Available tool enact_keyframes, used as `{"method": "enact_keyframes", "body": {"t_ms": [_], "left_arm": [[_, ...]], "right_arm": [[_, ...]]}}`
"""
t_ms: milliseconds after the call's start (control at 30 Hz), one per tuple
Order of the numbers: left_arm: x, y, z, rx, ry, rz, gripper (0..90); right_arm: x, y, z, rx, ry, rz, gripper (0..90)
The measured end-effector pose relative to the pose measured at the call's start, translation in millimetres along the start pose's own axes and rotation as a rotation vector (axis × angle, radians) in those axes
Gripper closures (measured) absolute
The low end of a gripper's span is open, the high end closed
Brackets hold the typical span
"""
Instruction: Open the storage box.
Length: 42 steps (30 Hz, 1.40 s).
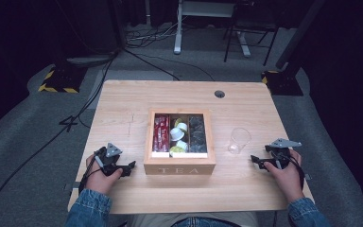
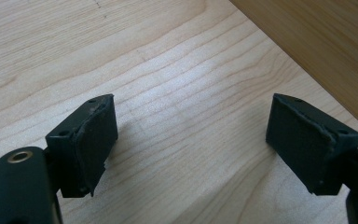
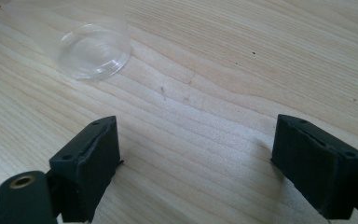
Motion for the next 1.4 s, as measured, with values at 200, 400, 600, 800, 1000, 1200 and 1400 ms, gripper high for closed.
{"method": "enact_keyframes", "body": {"t_ms": [200, 400, 600, 800, 1000, 1200, 1400], "left_arm": [[0.5, 1.0, -1.0, -0.003, 0.004, 0.002, 16.8], [0.5, 1.0, -1.0, -0.003, 0.004, 0.002, 16.8], [0.6, 1.0, -1.1, -0.001, 0.008, 0.004, 16.8], [0.7, 1.1, -1.1, -0.001, 0.008, 0.005, 16.8], [0.6, 1.0, -1.1, 0.0, 0.009, 0.006, 16.9], [-1.9, -0.7, -2.6, 0.013, 0.019, 0.014, 20.5], [-4.2, -5.9, -5.8, 0.015, 0.032, 0.015, 26.6]], "right_arm": [[0.3, -0.3, 0.3, 0.0, 0.001, -0.002, 15.3], [0.3, -0.3, 0.3, 0.0, 0.001, -0.002, 15.3], [0.4, -0.4, 0.4, 0.0, 0.003, -0.002, 15.5], [0.5, -1.5, 0.8, -0.005, 0.014, 0.005, 17.8], [2.6, -8.3, -3.5, -0.016, 0.017, -0.013, 26.7], [4.1, -15.1, -7.5, -0.023, 0.009, -0.001, 28.4], [7.6, -21.6, -12.5, -0.049, 0.004, -0.007, 28.5]]}}
Point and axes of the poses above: each handheld gripper's, and its own axes: y roughly forward along the jaws, z roughly out of its underside, x roughly to its left, the point moved 6 cm from there along y, roughly forward along the jaws, and after that the axes turned 9 degrees about y, right-handed, at the moved point
